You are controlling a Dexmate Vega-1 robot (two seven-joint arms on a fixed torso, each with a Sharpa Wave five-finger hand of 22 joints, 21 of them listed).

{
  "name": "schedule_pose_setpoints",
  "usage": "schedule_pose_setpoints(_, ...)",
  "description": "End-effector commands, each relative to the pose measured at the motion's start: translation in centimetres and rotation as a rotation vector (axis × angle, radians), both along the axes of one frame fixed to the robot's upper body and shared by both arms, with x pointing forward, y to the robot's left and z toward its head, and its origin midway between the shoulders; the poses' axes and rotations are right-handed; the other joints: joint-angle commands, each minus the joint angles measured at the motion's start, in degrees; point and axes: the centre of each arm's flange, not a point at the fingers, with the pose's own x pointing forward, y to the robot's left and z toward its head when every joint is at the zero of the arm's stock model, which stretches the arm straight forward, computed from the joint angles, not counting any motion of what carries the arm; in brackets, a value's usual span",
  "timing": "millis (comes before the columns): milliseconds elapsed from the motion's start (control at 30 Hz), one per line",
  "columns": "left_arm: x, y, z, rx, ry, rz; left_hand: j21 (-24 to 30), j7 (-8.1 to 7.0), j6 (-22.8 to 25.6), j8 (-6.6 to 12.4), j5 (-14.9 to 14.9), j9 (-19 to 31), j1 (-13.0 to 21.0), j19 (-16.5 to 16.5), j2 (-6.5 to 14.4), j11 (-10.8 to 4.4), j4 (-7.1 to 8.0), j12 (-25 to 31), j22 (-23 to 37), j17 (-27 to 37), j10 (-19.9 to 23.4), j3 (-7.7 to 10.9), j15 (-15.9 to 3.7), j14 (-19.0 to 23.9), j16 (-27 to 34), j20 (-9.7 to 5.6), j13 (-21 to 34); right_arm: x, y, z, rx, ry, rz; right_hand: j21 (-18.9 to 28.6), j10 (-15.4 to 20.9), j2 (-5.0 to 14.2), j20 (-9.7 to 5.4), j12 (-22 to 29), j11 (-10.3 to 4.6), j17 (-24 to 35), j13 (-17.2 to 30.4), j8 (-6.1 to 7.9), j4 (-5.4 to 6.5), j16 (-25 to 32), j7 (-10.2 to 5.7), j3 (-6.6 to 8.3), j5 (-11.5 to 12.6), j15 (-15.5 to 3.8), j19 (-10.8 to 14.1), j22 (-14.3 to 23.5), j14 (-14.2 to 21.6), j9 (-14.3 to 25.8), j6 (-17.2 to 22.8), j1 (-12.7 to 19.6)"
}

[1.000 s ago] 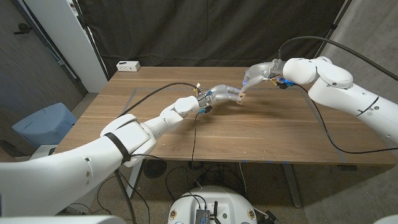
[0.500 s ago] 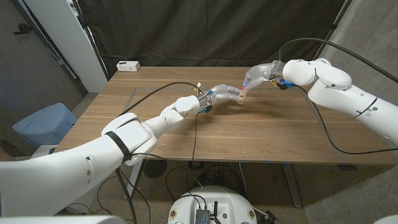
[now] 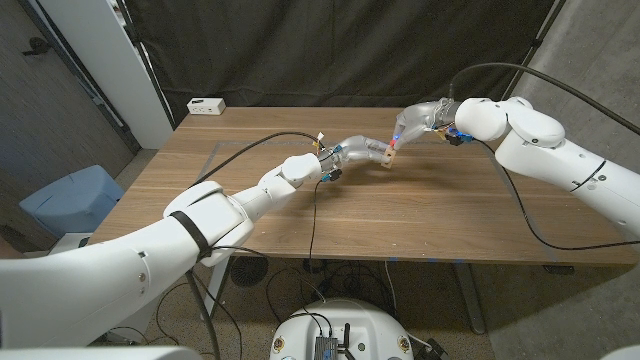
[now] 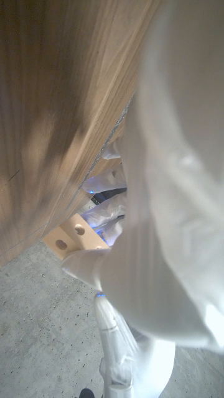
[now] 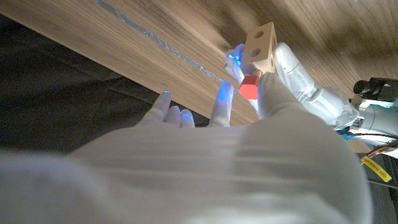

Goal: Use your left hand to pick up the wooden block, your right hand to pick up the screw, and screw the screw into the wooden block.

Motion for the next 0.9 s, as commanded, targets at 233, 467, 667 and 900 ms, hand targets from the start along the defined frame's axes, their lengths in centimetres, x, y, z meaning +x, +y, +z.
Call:
schedule_pose_setpoints(233, 0.03, 0.06, -0.24, 0.000, 0.007, -0.001, 0.2, 0.24, 0.3, 0.26, 0.2, 0.3, 0.1, 0.0, 0.6, -0.04, 0.23, 0.1, 0.3, 0.1, -0.1, 0.07, -0.18, 0.0, 0.1, -0.01, 0.1, 0.07, 0.13, -0.25, 0.016, -0.021, -0.006, 0.4, 2.4, -0.29, -0.41, 0.8, -0.46, 0.1, 0.2, 1.62, 0.27, 0.5, -0.91, 0.95, -0.1, -0.31, 1.5, 0.2, 1.3, 0.2, 4.1, 1.3)
schedule_pose_setpoints(467, -0.04, 0.17, -0.31, -0.002, 0.003, -0.005, 0.2, -0.04, 0.5, 0.33, 0.2, 0.3, 0.1, 0.1, 0.5, -0.04, 0.17, 0.1, 0.3, 0.1, -0.1, 0.07, -0.21, 0.1, 0.1, 0.05, 0.1, 0.17, 0.18, -0.45, 0.020, -0.024, -0.007, 0.4, 3.1, -0.31, -0.59, 1.0, -0.72, 0.2, 0.2, 2.22, 0.31, 0.7, -1.07, 1.27, 0.0, -0.71, 2.0, 0.2, 1.9, 0.2, 5.7, 1.7)
schedule_pose_setpoints(667, -0.10, 0.26, -0.36, -0.002, 0.002, -0.008, 0.2, -0.01, 0.5, 0.34, 0.2, 0.3, 0.1, 0.1, 0.6, -0.02, 0.22, 0.1, 0.3, 0.1, -0.1, 0.06, -0.19, 0.1, 0.1, 0.13, 0.1, 0.23, 0.31, -0.59, 0.022, -0.026, -0.006, 0.5, 3.7, -0.38, -0.83, 1.1, -0.88, 0.3, 0.1, 2.64, 0.34, 0.8, -1.28, 1.48, 0.0, -1.07, 2.3, 0.2, 2.4, 0.2, 6.8, 2.0)
schedule_pose_setpoints(900, -0.15, 0.27, -0.43, -0.004, 0.002, -0.011, 0.2, 0.13, 0.4, 0.32, 0.2, 0.3, 0.1, 0.1, 0.6, -0.05, 0.23, 0.1, 0.3, 0.1, -0.1, 0.05, -0.17, 0.2, 0.1, 0.13, 0.1, 0.33, 0.41, -0.69, 0.019, -0.021, -0.009, 0.5, 4.3, -0.49, -0.91, 1.2, -1.05, 0.3, 0.1, 2.90, 0.45, 1.0, -1.21, 1.58, -0.1, -1.36, 2.7, 0.2, 2.9, 0.2, 7.5, 2.1)
